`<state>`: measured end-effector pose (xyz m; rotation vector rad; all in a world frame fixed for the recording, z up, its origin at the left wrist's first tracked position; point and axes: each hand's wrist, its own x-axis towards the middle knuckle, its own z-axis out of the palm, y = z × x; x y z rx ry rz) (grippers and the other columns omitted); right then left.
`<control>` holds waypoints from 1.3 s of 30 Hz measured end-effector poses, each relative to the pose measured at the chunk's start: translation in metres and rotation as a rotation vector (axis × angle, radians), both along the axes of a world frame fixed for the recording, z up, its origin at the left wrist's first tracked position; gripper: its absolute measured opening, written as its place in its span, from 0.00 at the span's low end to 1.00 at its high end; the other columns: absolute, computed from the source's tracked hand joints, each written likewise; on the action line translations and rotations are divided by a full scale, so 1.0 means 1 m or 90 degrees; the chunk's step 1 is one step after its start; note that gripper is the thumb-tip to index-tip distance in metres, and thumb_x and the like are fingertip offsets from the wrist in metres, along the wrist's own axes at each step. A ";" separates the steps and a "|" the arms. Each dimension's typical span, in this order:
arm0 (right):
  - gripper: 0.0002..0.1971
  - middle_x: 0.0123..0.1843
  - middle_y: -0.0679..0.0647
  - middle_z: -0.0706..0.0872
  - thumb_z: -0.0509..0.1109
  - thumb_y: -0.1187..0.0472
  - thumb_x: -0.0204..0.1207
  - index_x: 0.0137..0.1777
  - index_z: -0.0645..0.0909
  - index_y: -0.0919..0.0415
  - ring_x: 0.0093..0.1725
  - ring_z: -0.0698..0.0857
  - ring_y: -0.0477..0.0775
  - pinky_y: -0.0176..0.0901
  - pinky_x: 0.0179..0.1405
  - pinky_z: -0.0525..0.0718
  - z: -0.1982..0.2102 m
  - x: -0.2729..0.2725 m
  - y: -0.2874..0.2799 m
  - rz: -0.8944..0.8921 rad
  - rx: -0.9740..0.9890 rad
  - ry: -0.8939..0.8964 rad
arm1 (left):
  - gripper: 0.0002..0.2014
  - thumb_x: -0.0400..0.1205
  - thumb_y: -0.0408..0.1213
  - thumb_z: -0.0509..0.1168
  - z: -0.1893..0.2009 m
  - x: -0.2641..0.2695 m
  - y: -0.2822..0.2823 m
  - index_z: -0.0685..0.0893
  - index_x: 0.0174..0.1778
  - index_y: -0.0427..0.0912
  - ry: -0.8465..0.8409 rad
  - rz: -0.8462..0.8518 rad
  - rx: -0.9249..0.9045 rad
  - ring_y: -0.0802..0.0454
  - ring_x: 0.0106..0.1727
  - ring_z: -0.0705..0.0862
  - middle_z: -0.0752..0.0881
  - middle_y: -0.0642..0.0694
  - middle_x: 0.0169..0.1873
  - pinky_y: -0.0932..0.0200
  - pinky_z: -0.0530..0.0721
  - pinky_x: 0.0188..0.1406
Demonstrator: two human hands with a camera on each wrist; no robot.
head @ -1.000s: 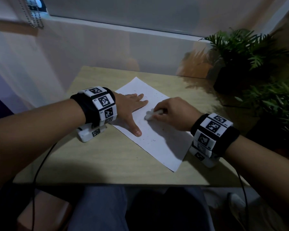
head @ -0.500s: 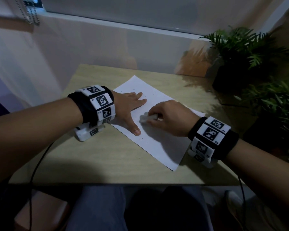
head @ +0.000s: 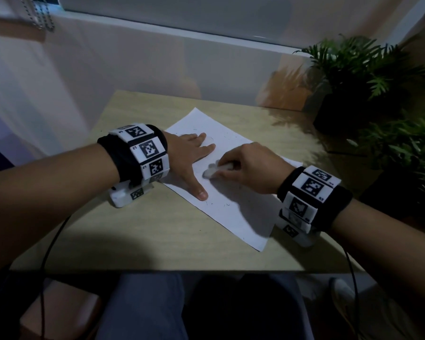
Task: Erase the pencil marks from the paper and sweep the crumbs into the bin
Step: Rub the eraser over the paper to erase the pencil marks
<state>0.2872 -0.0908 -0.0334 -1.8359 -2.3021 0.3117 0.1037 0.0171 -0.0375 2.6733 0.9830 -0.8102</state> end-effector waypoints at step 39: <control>0.21 0.36 0.44 0.83 0.64 0.33 0.78 0.50 0.87 0.48 0.39 0.81 0.53 0.46 0.38 0.76 0.001 0.011 0.003 -0.003 0.010 -0.067 | 0.72 0.56 0.87 0.62 0.002 -0.003 -0.003 0.31 0.87 0.58 -0.019 0.006 -0.005 0.51 0.88 0.32 0.28 0.51 0.86 0.37 0.43 0.88</control>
